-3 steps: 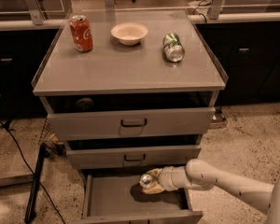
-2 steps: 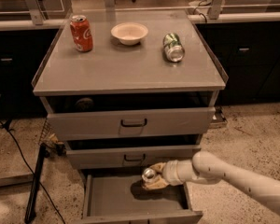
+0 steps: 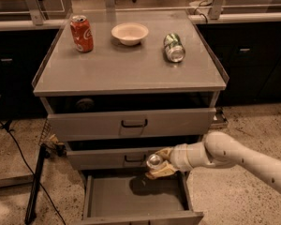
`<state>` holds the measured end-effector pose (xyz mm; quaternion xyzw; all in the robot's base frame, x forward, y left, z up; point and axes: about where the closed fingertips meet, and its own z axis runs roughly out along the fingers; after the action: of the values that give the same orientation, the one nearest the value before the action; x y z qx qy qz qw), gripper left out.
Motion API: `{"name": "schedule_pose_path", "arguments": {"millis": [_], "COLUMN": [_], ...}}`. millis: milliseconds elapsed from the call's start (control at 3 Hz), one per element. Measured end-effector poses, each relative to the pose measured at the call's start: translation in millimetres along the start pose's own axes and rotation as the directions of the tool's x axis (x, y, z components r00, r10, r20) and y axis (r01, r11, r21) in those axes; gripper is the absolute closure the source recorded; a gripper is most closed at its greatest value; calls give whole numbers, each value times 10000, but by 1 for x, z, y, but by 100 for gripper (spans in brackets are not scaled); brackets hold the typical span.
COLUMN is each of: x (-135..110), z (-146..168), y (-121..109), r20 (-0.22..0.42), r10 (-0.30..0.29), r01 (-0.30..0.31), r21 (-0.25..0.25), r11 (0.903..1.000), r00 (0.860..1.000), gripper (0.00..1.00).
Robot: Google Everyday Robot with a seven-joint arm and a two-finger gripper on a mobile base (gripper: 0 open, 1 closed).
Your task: Pick orange can from bottom drawer and place on counter
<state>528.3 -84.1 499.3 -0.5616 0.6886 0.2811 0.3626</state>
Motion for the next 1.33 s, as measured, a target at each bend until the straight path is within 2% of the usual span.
{"name": "schedule_pose_path", "arguments": {"millis": [333,667,1000,1333], "x": [-68,-151,-151,-175], "z": [-51,-102,-102,-114], "y": [-6,-11,-11,-11], "r20": [-88,-166,-166,-86], "r10": [-550,-1773,-1773,-1598], "r01": [554,1779,1779,1597], "r21": [478,1315,1315,1138], "r11": [9973,9752,9752,9806], "r00": [9984,9840,9840,9871], "gripper": [100,100,100,100]}}
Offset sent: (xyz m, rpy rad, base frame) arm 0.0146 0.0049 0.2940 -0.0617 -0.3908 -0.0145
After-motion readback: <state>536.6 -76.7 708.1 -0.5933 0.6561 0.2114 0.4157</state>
